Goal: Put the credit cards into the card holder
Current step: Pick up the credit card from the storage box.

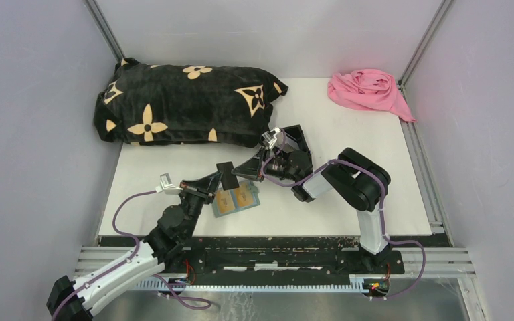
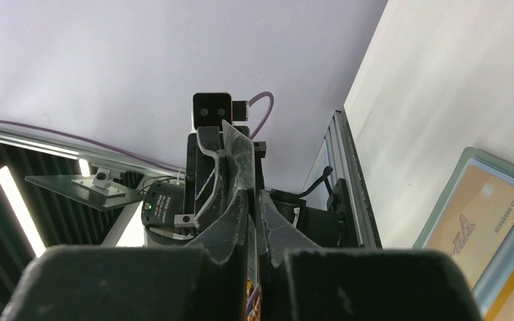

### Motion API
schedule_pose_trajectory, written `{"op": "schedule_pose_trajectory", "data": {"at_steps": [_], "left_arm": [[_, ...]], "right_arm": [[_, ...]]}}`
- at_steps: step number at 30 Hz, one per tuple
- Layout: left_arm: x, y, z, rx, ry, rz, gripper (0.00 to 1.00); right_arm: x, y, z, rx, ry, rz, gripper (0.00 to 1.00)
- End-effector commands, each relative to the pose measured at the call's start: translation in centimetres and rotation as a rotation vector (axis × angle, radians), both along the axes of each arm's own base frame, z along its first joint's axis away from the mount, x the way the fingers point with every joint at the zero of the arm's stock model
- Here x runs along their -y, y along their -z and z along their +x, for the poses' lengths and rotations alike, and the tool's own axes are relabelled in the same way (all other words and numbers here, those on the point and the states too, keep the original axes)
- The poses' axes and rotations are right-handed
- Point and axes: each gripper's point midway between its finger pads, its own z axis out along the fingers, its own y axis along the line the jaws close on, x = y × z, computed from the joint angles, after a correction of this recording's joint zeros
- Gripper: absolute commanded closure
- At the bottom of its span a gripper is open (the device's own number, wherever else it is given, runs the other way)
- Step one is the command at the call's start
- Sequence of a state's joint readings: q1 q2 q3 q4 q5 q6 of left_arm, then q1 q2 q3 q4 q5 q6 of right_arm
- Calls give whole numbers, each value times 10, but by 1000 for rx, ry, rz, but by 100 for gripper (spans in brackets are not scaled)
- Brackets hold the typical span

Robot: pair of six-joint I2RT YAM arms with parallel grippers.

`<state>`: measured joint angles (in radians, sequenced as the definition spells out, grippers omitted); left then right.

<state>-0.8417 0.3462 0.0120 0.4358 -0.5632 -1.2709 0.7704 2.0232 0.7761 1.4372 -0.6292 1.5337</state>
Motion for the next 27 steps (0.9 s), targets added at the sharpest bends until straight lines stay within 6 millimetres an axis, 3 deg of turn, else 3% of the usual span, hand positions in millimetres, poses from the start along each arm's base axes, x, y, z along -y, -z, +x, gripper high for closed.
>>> {"op": "schedule_pose_trajectory", "data": {"at_steps": [1, 8, 12, 18, 21, 27], "left_arm": [[0, 35, -9, -5, 39, -84, 97], [3, 45, -9, -36, 50, -57, 97], [-1, 62, -8, -95, 28, -4, 71], [-13, 80, -7, -143, -24, 76, 43], [-19, 87, -7, -160, -52, 99, 38], [-29, 110, -9, -231, -85, 181, 40]], "right_arm": [[-10, 6, -18, 8, -63, -7, 94], [-13, -7, -23, 20, -73, 16, 99], [-8, -9, -21, 34, -54, -9, 99], [-1, 10, -15, 52, -9, -163, 99], [3, 25, -12, 77, 14, -280, 99], [24, 51, -5, 191, 59, -618, 99]]}}
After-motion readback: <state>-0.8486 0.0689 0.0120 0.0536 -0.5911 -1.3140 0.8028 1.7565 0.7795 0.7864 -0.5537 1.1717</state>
